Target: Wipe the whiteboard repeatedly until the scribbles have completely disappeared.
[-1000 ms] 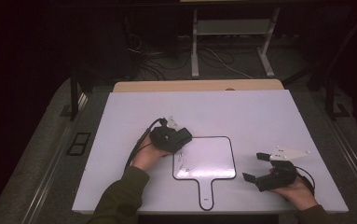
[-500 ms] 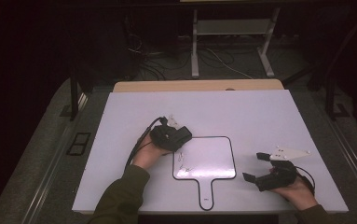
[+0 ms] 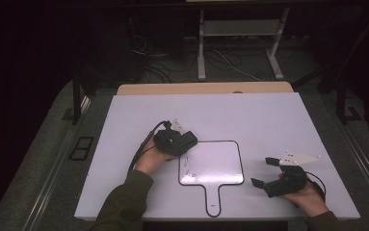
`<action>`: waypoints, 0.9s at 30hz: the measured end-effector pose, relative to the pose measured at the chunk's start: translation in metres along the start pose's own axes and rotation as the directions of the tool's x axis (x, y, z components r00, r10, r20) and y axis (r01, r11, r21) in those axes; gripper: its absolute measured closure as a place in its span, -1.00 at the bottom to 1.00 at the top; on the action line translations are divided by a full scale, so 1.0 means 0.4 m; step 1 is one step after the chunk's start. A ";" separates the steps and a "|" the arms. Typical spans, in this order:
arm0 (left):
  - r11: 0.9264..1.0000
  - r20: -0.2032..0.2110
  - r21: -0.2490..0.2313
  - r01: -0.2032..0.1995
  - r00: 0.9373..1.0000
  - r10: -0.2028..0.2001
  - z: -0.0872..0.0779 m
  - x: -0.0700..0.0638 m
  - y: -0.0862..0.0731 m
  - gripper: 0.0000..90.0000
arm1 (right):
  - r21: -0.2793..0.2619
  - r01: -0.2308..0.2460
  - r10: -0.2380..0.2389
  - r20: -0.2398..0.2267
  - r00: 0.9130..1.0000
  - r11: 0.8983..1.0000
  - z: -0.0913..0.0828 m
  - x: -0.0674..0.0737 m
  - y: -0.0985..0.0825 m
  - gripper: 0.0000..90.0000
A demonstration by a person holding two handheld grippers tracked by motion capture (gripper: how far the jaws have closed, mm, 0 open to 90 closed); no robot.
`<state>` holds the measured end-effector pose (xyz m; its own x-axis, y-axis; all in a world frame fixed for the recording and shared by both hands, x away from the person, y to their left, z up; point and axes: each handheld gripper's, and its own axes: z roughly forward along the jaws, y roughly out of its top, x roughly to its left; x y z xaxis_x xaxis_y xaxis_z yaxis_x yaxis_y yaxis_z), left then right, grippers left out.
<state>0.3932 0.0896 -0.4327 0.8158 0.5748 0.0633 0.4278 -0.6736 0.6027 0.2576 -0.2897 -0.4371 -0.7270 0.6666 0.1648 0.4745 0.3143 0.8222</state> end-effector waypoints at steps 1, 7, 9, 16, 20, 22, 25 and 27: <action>1.000 -0.012 0.009 0.002 1.000 -0.002 0.000 0.003 0.002 -0.13 | 0.000 0.001 -0.001 0.000 1.000 1.000 0.000 0.000 0.000 -1.00; 0.999 0.040 0.021 -0.026 0.999 0.025 -0.005 -0.029 0.003 -0.13 | 0.000 -0.001 0.001 -0.001 1.000 1.000 0.001 -0.001 0.000 -1.00; 0.999 0.073 0.017 -0.039 0.997 0.037 -0.008 -0.052 0.001 -0.13 | 0.002 0.001 -0.001 -0.001 1.000 1.000 0.001 -0.001 0.000 -1.00; 0.999 0.062 0.010 -0.037 0.997 0.036 -0.007 -0.052 -0.001 -0.13 | -0.002 0.003 -0.003 0.001 1.000 1.000 -0.001 0.000 0.000 -1.00; 0.999 0.036 0.018 -0.026 0.999 0.025 -0.005 -0.037 0.003 -0.13 | 0.000 0.004 -0.004 0.002 1.000 1.000 0.000 0.000 0.000 -1.00; 0.999 0.063 0.018 -0.041 0.997 0.039 -0.007 -0.053 0.002 -0.13 | 0.002 0.006 -0.006 0.003 1.000 1.000 0.000 0.000 0.000 -1.00; 0.997 0.101 0.028 -0.077 0.992 0.073 -0.018 -0.096 -0.004 -0.13 | 0.005 0.004 -0.004 0.003 1.000 1.000 0.001 0.000 0.000 -1.00; 0.995 0.118 0.025 -0.097 0.989 0.093 -0.024 -0.119 -0.009 -0.13 | 0.004 0.006 -0.006 0.004 1.000 1.000 0.001 0.001 0.000 -1.00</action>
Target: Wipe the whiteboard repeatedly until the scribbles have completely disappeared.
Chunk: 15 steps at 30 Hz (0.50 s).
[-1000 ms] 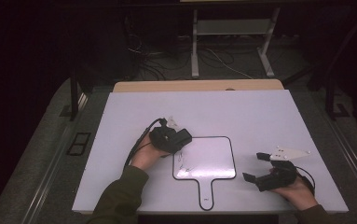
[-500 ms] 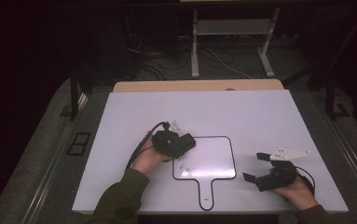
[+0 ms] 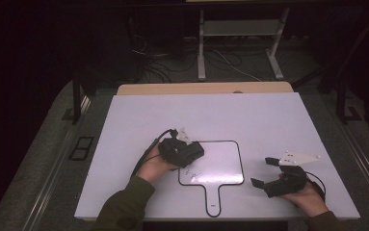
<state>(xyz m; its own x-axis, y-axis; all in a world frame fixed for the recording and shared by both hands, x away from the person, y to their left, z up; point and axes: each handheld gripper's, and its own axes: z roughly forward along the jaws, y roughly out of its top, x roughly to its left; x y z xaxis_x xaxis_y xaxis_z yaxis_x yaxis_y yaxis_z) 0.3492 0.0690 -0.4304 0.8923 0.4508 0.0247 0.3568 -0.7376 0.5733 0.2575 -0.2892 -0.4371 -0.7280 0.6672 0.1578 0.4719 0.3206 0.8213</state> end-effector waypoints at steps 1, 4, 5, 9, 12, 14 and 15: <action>1.000 0.010 -0.004 -0.005 1.000 0.005 -0.001 -0.014 -0.002 -0.13 | 0.000 0.001 -0.001 0.000 1.000 1.000 0.000 0.000 0.000 -1.00; 1.000 0.009 0.002 -0.029 1.000 0.029 -0.005 -0.025 -0.005 -0.13 | -0.003 0.002 -0.002 0.001 1.000 1.000 -0.001 0.000 0.000 -1.00; 1.000 -0.003 -0.004 -0.016 1.000 0.016 -0.003 -0.018 -0.005 -0.13 | -0.004 0.000 0.000 0.001 1.000 1.000 -0.001 0.001 0.000 -1.00; 1.000 -0.069 0.004 0.025 0.997 -0.025 0.000 0.041 0.000 -0.13 | -0.003 0.003 -0.003 0.002 1.000 1.000 -0.001 0.000 0.000 -1.00; 0.999 -0.081 -0.006 0.049 0.995 -0.050 0.000 0.076 -0.004 -0.13 | -0.001 -0.001 0.001 0.001 1.000 1.000 -0.001 0.000 0.000 -1.00; 0.999 -0.080 0.005 0.054 0.995 -0.054 -0.002 0.069 -0.004 -0.13 | 0.000 -0.001 0.001 0.001 1.000 1.000 0.000 -0.001 0.000 -1.00; 0.999 -0.072 0.017 0.042 0.997 -0.040 -0.004 0.063 -0.002 -0.13 | 0.000 -0.002 0.002 0.000 1.000 1.000 0.000 -0.001 0.000 -1.00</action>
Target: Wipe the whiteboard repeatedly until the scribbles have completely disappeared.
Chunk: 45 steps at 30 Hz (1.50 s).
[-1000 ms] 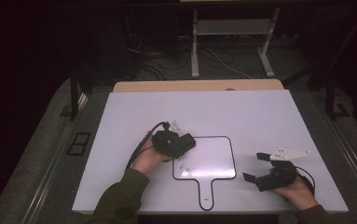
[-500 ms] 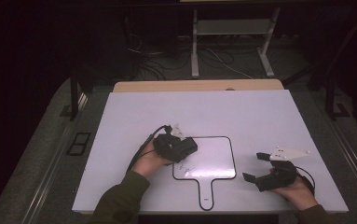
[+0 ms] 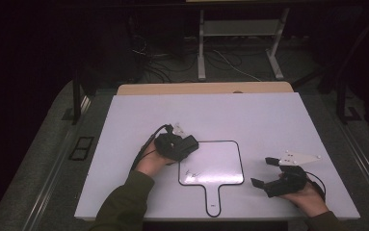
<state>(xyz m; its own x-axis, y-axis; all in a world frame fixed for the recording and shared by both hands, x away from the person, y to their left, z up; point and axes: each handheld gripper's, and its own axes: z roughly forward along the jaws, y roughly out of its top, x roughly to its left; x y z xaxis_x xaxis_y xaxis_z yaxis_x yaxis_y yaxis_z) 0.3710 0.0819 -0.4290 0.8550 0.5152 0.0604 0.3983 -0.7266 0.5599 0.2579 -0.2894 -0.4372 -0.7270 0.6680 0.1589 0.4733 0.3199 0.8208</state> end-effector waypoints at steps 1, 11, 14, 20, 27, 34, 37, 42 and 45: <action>1.000 0.007 -0.006 -0.006 1.000 0.007 0.000 -0.010 -0.002 -0.13 | 0.000 0.000 0.000 0.000 1.000 1.000 0.000 0.000 0.000 -1.00; 1.000 0.031 -0.014 -0.027 0.999 0.027 -0.015 -0.043 -0.022 -0.13 | -0.002 0.002 -0.002 0.001 1.000 1.000 0.000 0.001 0.000 -1.00; 1.000 -0.008 -0.015 -0.001 1.000 0.001 -0.007 -0.009 -0.014 -0.13 | -0.001 -0.001 0.001 0.001 1.000 1.000 0.000 0.001 0.000 -1.00; 0.999 0.032 0.004 -0.036 0.999 0.036 -0.017 -0.043 -0.017 -0.13 | 0.000 -0.001 0.001 0.000 1.000 1.000 0.001 0.000 0.000 -1.00; 0.994 0.104 -0.001 -0.111 0.988 0.110 -0.029 -0.138 -0.025 -0.13 | -0.004 0.003 -0.003 0.001 1.000 1.000 -0.001 0.002 0.001 -1.00; 0.999 0.059 -0.007 -0.032 0.998 0.032 -0.015 -0.069 -0.018 -0.13 | -0.003 0.003 -0.003 0.001 1.000 1.000 -0.001 0.002 0.001 -1.00; 0.999 0.055 0.002 -0.042 0.998 0.042 -0.016 -0.071 -0.016 -0.13 | -0.002 0.001 -0.001 0.002 1.000 1.000 -0.001 0.001 0.001 -1.00; 0.995 0.112 0.005 -0.099 0.989 0.098 -0.028 -0.130 -0.023 -0.13 | 0.001 0.002 -0.002 0.002 1.000 1.000 0.001 0.002 0.001 -1.00; 0.993 0.114 0.003 -0.117 0.987 0.116 -0.032 -0.148 -0.026 -0.13 | -0.002 0.004 -0.004 0.003 1.000 1.000 -0.001 0.002 0.001 -1.00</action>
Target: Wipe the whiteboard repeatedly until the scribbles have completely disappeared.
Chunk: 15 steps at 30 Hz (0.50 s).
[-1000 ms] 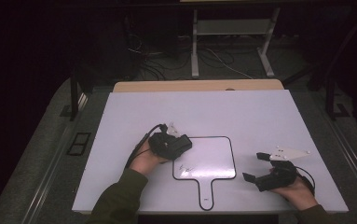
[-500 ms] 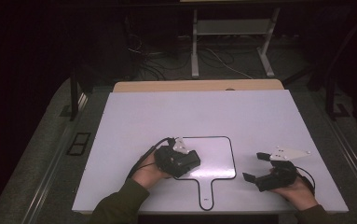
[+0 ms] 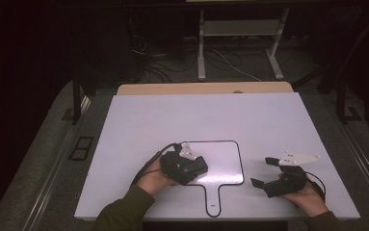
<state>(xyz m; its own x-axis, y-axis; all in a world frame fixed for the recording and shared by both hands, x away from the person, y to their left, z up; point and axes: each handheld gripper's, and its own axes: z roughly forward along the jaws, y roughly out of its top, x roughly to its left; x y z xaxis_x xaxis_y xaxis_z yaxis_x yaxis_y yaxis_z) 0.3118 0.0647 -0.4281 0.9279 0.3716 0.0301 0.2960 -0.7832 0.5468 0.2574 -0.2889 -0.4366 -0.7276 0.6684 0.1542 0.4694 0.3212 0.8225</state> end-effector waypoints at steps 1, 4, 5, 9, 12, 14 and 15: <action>1.000 0.002 -0.003 0.006 1.000 -0.006 0.001 0.007 -0.001 -0.13 | -0.001 0.000 0.000 0.000 1.000 1.000 -0.001 0.000 0.000 -1.00; 0.999 -0.049 -0.003 0.044 0.998 -0.044 0.002 0.045 -0.001 -0.13 | 0.000 0.001 -0.001 0.000 1.000 1.000 0.000 0.000 0.000 -1.00; 0.999 -0.064 0.009 0.036 0.997 -0.036 0.000 0.055 -0.001 -0.13 | -0.001 0.001 -0.001 0.000 1.000 1.000 -0.001 0.001 0.000 -1.00; 0.998 -0.078 0.006 0.056 0.995 -0.055 0.001 0.068 -0.002 -0.13 | -0.002 -0.002 0.002 0.000 1.000 1.000 -0.001 -0.001 0.000 -1.00; 0.999 -0.052 0.005 0.044 0.998 -0.043 0.003 0.043 0.004 -0.13 | 0.003 -0.003 0.003 0.000 1.000 1.000 0.001 0.000 0.000 -1.00; 1.000 -0.029 0.011 0.017 0.999 -0.016 0.006 0.019 0.010 -0.13 | 0.003 0.001 -0.001 -0.003 1.000 1.000 0.003 0.001 0.000 -1.00; 1.000 -0.016 0.013 0.002 1.000 -0.002 0.007 0.007 0.015 -0.13 | 0.003 0.002 -0.002 -0.002 1.000 1.000 0.003 0.001 0.000 -1.00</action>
<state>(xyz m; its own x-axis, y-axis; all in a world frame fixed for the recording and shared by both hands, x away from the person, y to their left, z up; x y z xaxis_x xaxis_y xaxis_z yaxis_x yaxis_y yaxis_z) 0.3168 0.0597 -0.4273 0.9236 0.3810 0.0425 0.3008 -0.7888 0.5360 0.2577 -0.2878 -0.4370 -0.7297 0.6663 0.1536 0.4695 0.3248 0.8210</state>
